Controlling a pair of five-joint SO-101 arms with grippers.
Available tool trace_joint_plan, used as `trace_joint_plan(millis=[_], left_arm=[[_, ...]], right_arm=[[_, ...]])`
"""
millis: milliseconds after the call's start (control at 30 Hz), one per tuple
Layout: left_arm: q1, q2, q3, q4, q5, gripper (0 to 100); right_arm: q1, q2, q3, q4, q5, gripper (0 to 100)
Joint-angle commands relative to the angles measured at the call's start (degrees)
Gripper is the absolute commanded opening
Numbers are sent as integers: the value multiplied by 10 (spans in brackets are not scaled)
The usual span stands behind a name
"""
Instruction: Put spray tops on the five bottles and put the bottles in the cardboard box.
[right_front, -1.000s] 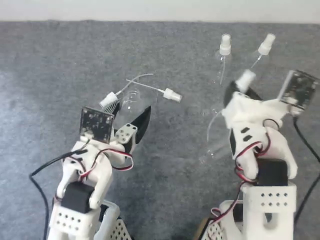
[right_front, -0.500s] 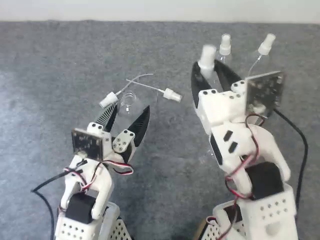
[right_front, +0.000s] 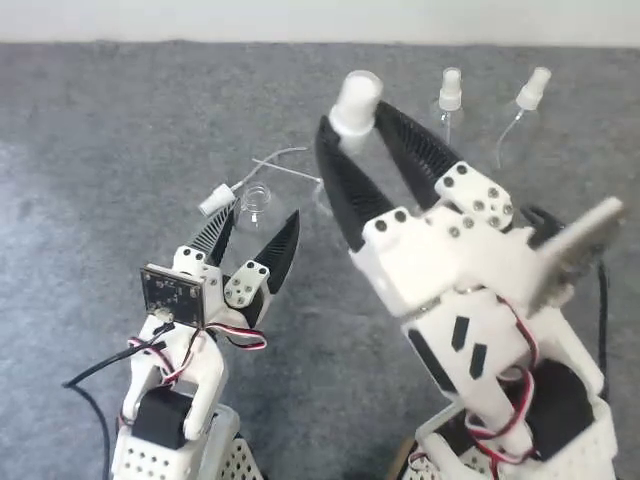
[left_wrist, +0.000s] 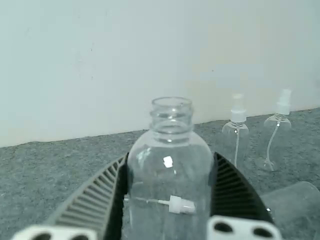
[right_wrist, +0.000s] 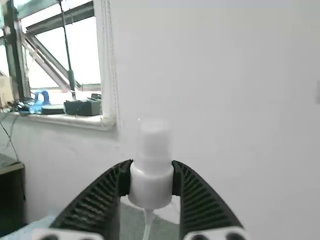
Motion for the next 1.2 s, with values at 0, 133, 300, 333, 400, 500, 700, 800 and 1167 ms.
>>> trace_joint_plan(millis=[0,133,300,333,400,500,700,800,1167], left_arm=[[1,-11,-3,-11,7,130],[1,-11,-3,-11,7,130],[1,-11,-3,-11,7,130],[1,-11,-3,-11,7,130],[1,-11,-3,-11,7,130],[1,-11,-3,-11,7,130],[1,-11,-3,-11,7,130],[1,-11,-3,-11,7,130],[0,-11,-3,-11,7,130]], right_arm=[[-9,45,-36,-52,-30,6],[-10,75,-36,-93,-55,6],[-10,99,-36,-129,-88,6],[-10,105,-36,-129,-96,6],[-11,116,-36,-129,-107,6],[-11,138,-35,-129,-111,6],[-11,167,-33,-129,-111,6],[-9,175,-31,-146,-111,6],[-11,173,45,-151,-108,6]])
